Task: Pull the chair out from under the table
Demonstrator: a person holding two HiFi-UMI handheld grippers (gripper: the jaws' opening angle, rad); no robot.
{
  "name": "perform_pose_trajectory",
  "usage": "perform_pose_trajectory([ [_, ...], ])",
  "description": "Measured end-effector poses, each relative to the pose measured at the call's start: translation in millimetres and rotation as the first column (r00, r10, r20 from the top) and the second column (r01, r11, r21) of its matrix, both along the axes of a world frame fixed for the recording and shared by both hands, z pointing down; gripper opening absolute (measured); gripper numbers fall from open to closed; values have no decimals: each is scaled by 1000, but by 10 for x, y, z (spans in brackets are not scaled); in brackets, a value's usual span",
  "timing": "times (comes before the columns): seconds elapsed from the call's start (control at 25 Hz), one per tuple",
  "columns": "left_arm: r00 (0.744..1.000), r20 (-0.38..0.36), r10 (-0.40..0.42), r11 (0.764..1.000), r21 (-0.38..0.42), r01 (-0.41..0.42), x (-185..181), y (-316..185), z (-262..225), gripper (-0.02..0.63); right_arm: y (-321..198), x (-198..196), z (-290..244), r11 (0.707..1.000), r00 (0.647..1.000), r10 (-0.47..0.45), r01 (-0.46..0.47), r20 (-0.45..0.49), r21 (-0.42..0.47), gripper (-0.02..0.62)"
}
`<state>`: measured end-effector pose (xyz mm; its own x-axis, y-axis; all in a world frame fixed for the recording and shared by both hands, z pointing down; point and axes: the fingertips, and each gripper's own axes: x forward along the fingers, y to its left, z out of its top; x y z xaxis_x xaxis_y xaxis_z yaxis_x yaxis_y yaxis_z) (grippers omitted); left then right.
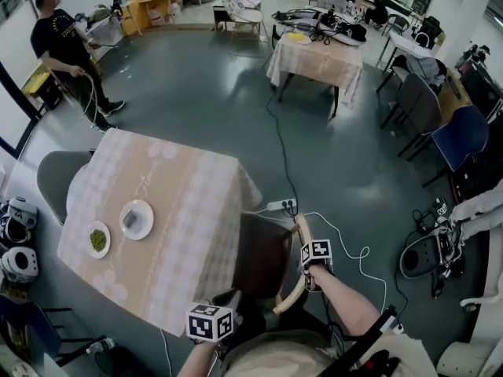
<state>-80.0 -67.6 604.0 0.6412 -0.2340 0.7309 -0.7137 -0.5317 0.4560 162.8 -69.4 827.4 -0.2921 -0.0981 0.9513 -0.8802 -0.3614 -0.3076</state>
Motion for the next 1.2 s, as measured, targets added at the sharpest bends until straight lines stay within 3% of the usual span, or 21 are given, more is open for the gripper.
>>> perform_pose_trajectory([
  [0.48,999,14,38,998,-41,-37,384,41,2,6,35,225,-40,1000,1000,-6,7,1,-25,123],
  [1.04,999,16,51,998,-48,-50,337,-14,60,6,57,334,-17,999,1000,-2,1,-4,-35,120],
  [1.2,999,-19,30,998,-62,-31,316,-4,9,6,98,380,-41,999,1000,8,-8,2,-42,119],
])
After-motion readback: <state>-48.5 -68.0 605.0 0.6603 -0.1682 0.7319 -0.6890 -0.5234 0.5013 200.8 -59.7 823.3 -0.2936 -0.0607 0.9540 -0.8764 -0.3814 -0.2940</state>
